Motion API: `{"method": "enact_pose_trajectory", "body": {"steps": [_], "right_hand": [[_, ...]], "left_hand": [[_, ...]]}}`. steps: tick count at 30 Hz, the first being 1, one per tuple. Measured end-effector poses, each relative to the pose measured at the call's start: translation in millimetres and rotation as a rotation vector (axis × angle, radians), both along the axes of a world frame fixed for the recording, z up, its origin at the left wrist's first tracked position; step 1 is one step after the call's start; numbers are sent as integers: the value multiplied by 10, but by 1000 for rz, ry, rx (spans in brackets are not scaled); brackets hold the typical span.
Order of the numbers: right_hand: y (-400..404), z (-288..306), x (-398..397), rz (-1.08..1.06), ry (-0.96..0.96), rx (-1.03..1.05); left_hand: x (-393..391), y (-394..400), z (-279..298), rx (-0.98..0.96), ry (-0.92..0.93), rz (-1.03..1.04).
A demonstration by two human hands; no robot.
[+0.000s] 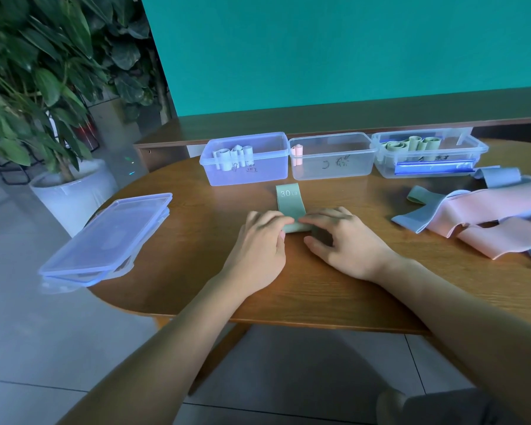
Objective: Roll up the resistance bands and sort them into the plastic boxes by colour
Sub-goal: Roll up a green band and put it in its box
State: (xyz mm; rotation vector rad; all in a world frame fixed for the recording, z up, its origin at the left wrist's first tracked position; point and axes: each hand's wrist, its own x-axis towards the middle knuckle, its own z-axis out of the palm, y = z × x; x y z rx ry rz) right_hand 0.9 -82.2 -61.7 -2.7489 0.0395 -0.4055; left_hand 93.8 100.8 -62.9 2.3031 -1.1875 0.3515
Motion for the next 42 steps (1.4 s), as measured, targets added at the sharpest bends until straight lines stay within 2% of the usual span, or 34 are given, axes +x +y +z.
{"method": "enact_pose_trajectory", "body": {"steps": [5, 14, 21, 28, 42], "right_hand": [[19, 32, -22, 1, -65, 3], [-43, 35, 73, -7, 8, 10], [-45, 51, 85, 7, -53, 6], [-86, 63, 150, 5, 24, 14], [-140, 55, 250, 9, -31, -15]], "left_hand": [[64, -44, -10, 1, 22, 17], [127, -71, -30, -19, -33, -4], [168, -112, -26, 21, 0, 31], [157, -132, 1, 51, -36, 57], [301, -231, 26, 90, -19, 68]]}}
